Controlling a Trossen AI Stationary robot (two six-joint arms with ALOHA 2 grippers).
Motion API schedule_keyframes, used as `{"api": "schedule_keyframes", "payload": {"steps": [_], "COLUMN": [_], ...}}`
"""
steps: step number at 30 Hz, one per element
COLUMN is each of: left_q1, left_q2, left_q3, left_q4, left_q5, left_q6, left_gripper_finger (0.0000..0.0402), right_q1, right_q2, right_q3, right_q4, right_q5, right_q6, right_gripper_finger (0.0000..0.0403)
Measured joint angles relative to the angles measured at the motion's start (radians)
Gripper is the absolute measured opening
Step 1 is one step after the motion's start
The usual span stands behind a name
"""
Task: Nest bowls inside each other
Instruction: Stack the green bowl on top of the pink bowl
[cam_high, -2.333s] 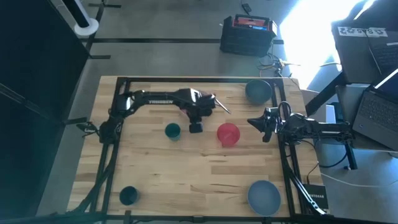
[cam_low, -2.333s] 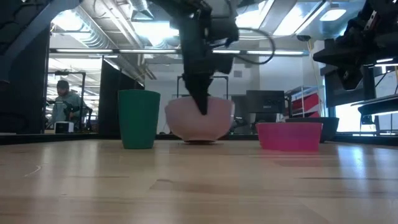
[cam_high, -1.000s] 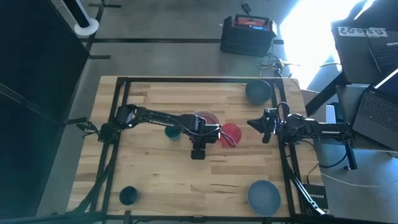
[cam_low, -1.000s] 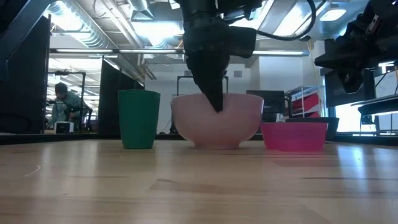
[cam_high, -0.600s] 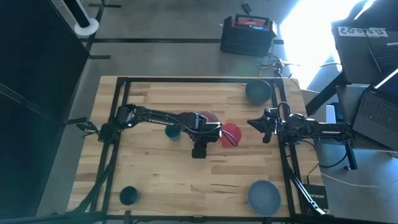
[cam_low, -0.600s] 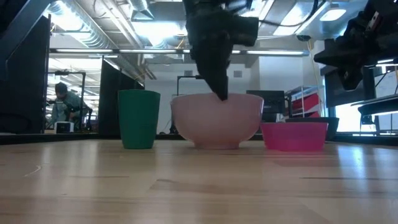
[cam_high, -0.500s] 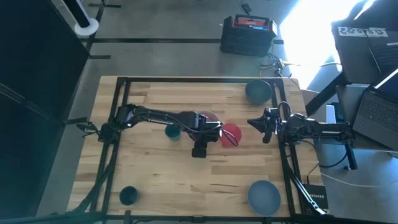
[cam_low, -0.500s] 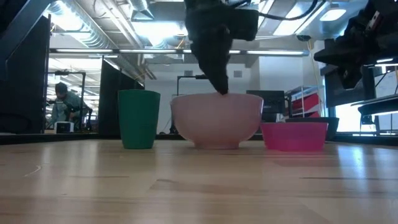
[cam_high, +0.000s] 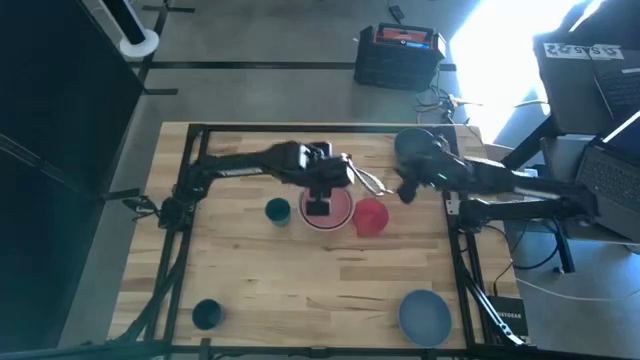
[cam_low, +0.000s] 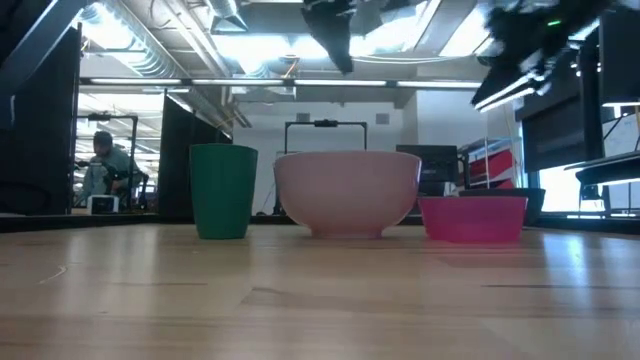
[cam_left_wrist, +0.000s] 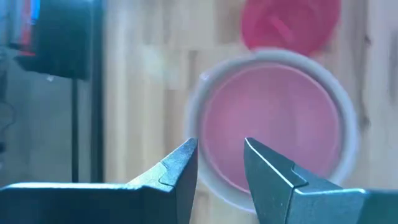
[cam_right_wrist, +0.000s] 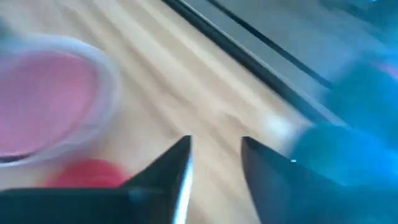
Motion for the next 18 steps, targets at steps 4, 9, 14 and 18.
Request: {"api": "schedule_keyframes", "payload": {"steps": [4,9,14,18], "left_q1": [0.054,0.125,0.192,0.229], "left_q2": [-0.093,-0.214,-0.329,-0.4], "left_q3": [-0.006,-0.007,-0.007,-0.007], "left_q4": [-0.037,-0.086,-0.122,-0.13], "left_q5": [-0.011,-0.014,-0.016,-0.013], "left_q6": [0.0,0.015,0.038,0.053], "left_gripper_finger": [0.0112,0.0112,0.0112,0.0112], "right_q1": [-0.151,-0.331,-0.477,-0.499], "right_q2": [0.219,0.478,0.686,0.724], "right_q3": [0.148,0.316,0.44,0.429], "right_q4": [-0.149,-0.323,-0.452,-0.442], "right_q5": [-0.036,-0.103,-0.171,-0.228], "right_q6": [-0.083,-0.196,-0.295,-0.312], "right_gripper_finger": [0.0162,0.0193,0.0216,0.0216]}}
